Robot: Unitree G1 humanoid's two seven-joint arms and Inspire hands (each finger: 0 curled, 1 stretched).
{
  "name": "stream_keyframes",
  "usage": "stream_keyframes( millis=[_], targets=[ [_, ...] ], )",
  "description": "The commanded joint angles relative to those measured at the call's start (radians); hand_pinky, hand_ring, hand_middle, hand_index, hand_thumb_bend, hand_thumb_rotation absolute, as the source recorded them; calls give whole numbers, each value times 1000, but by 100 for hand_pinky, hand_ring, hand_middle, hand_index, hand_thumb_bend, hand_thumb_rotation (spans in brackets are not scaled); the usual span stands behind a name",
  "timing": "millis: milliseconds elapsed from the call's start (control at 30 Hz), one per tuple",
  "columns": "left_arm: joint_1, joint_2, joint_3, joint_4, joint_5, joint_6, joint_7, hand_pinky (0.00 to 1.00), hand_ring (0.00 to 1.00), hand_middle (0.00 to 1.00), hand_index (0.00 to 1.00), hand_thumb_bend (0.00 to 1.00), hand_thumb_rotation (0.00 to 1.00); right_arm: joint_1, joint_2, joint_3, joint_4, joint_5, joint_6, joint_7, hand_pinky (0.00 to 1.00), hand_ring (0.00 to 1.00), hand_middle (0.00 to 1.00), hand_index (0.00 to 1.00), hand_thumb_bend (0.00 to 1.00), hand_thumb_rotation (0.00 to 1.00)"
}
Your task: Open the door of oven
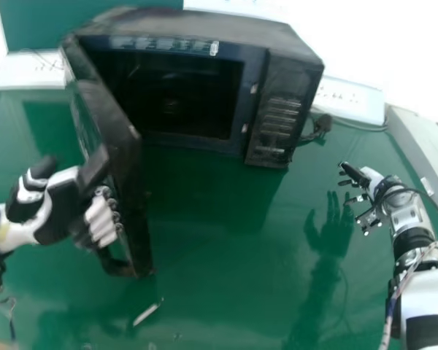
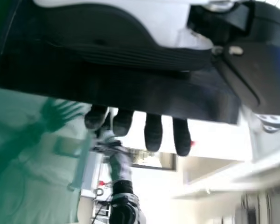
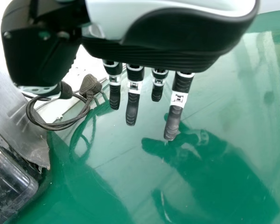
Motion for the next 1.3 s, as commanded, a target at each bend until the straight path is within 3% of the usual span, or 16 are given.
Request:
stream_keyframes(
  millis=[0, 33, 133, 200, 267, 500, 600, 667, 767, 833, 967, 1000, 1067, 1200, 1267],
  targets=[
    [-29, 50, 145, -111, -38, -90, 95, 4, 9, 14, 18, 94, 77, 60, 26, 0, 40, 4, 27, 33, 66, 76, 81, 91, 56, 65],
    [-28, 82, 157, -104, -47, -78, 83, 5, 9, 14, 18, 93, 76, 60, 26, 3, 40, 0, 26, 30, 64, 75, 81, 91, 57, 64],
    [-51, 103, 190, -19, -106, -102, 40, 4, 8, 13, 16, 94, 71, 61, 26, 6, 39, -6, 23, 27, 61, 73, 78, 88, 57, 65],
    [-61, 159, 208, 33, -125, -95, -11, 4, 8, 14, 16, 97, 69, 60, 25, 1, 40, -1, 28, 34, 61, 73, 79, 89, 58, 67],
    [-41, 196, 241, 26, -110, -114, -20, 4, 8, 13, 15, 98, 74, 60, 24, 0, 40, 0, 26, 41, 64, 75, 80, 90, 58, 66],
    [11, 193, 319, 15, -127, -114, -16, 5, 8, 13, 15, 100, 73, 59, 25, 7, 39, -9, 24, 35, 63, 73, 79, 90, 56, 67],
    [46, 251, 378, 26, -157, -32, -29, 6, 10, 16, 18, 100, 57, 60, 25, 0, 39, -2, 26, 37, 64, 75, 79, 90, 57, 65],
    [58, 259, 430, 3, -120, -88, -15, 14, 15, 20, 20, 97, 48, 61, 25, -9, 40, 6, 28, 41, 68, 76, 80, 91, 57, 65],
    [81, 235, 510, -16, -107, -144, 6, 18, 19, 22, 17, 100, 62, 61, 24, 2, 39, -6, 26, 36, 66, 75, 79, 91, 58, 67],
    [84, 241, 543, 17, -138, -146, -25, 14, 17, 20, 17, 92, 61, 61, 24, 0, 40, -5, 28, 30, 66, 74, 79, 90, 57, 67],
    [99, 252, 609, 54, -133, -187, -54, 13, 16, 19, 18, 99, 71, 60, 24, 6, 39, -10, 25, 30, 62, 73, 79, 89, 57, 66],
    [115, 276, 634, 67, -131, -170, -69, 15, 17, 20, 18, 100, 68, 59, 25, 3, 39, -7, 28, 33, 60, 73, 79, 89, 57, 66],
    [135, 308, 681, 101, -131, -154, -101, 18, 21, 23, 22, 84, 51, 58, 24, 3, 39, -6, 29, 38, 60, 73, 80, 90, 57, 66],
    [159, 358, 740, 177, -99, -168, -142, 23, 22, 24, 24, 86, 45, 61, 23, 0, 38, -4, 20, 37, 63, 73, 80, 90, 57, 67],
    [145, 367, 739, 239, -95, -190, -151, 17, 18, 20, 21, 87, 51, 62, 23, 0, 38, -4, 19, 34, 63, 74, 80, 91, 56, 65]
  ],
)
